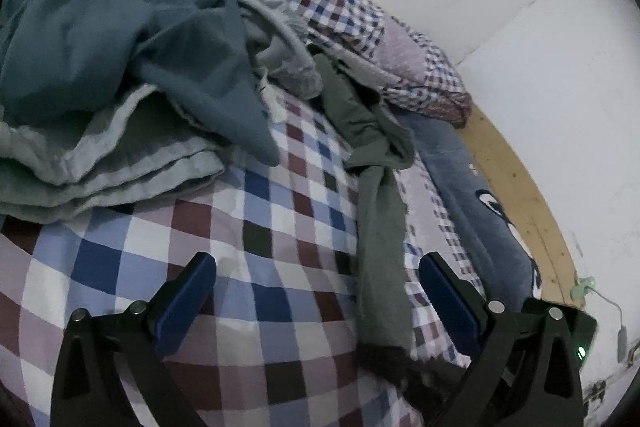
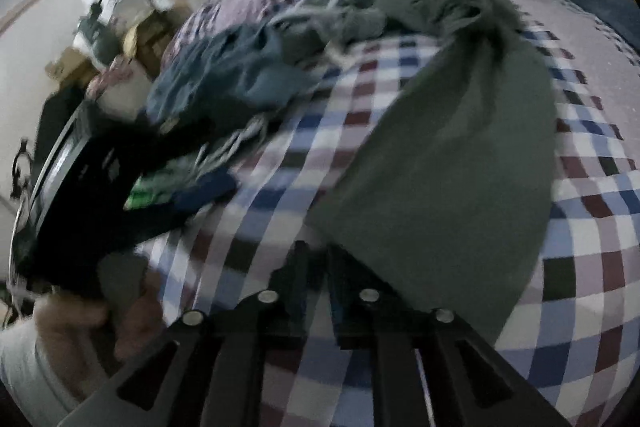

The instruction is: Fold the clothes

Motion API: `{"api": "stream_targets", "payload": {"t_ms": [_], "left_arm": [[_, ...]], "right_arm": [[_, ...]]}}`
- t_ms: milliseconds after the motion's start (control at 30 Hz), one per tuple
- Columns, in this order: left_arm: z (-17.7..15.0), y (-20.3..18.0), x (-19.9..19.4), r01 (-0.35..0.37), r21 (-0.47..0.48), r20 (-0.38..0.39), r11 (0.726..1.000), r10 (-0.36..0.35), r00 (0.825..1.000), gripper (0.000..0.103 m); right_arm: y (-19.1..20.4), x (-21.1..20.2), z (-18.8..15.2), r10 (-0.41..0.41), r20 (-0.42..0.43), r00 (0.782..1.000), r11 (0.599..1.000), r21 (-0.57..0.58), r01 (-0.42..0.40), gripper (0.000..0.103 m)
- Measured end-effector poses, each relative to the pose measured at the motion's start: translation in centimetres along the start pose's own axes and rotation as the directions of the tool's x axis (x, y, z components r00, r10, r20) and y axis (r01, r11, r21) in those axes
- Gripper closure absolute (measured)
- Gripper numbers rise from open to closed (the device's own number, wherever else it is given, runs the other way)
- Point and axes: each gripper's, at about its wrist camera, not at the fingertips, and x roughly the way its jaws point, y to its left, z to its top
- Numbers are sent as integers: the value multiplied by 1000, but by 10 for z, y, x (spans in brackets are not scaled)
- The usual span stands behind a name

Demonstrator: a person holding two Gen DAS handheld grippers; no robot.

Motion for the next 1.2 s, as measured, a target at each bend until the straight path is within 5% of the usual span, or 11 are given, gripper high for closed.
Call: {"api": "stream_targets", "payload": {"t_ms": [100, 367, 600, 1200], "left_arm": [[-1, -2, 4, -8, 7, 7, 1000, 8, 1000, 0], [-17, -26, 17, -2, 123, -19, 992, 4, 1000, 0], [-40, -60, 33, 14, 320, -80, 947, 12, 997, 0], [-47, -71, 38, 202, 188, -230, 961, -157, 961, 1]], "right_arm": [[5, -8, -8, 8, -2, 1000, 999, -53, -8, 53], [-27, -58, -2, 44, 125, 991, 999, 16, -47, 50], [-71, -88, 7, -18, 245, 969, 981, 193, -31, 48], [-81, -69, 6, -44, 228, 973, 972, 236, -11, 47]]}}
